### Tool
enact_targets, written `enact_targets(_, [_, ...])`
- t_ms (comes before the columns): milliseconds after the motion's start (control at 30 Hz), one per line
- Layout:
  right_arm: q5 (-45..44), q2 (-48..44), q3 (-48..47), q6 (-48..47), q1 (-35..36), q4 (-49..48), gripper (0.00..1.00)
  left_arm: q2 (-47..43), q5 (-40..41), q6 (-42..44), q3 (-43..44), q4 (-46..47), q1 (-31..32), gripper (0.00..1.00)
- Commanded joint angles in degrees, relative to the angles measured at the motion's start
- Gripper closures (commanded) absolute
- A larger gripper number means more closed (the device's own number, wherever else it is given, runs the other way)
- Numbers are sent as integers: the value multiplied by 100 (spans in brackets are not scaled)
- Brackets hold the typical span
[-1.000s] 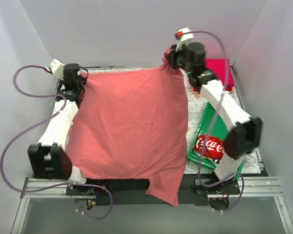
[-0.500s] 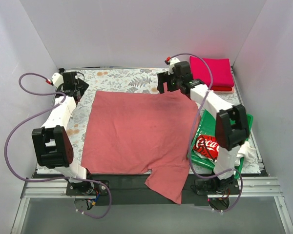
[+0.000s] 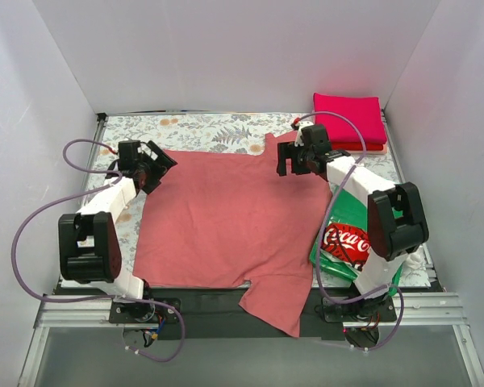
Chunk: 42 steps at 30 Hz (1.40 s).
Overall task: Fold and stack the t-shirts
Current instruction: Flatten the tshirt out
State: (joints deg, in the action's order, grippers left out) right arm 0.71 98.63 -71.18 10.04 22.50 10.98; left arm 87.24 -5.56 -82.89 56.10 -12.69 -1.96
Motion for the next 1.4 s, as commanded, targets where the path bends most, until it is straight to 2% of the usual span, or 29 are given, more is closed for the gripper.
enact_targets(0, [224, 244, -98, 182, -246, -17, 2, 336, -647, 177, 173, 240, 64, 6])
enact_targets(67, [368, 481, -255, 25, -316, 18, 2, 661, -604, 151, 296, 249, 64, 6])
enact_targets(233, [491, 999, -634, -46, -325, 62, 2, 1136, 432, 10, 410, 284, 55, 2])
enact_targets(733, [1176, 2933, -2593, -46, -299, 501, 2, 2534, 477, 71, 1377, 118, -402, 2])
enact_targets(1100, [1809, 4795, -5201, 226, -255, 677, 2, 3307, 486, 203, 2475, -146, -797, 2])
enact_targets(1233, [1827, 5192, -5793, 358, -255, 379, 2, 3694, 486, 230, 3020, -278, -912, 2])
enact_targets(1367, [1906, 5184, -5618, 586, -255, -647, 2, 4081, 697, 300, 3678, -480, -982, 2])
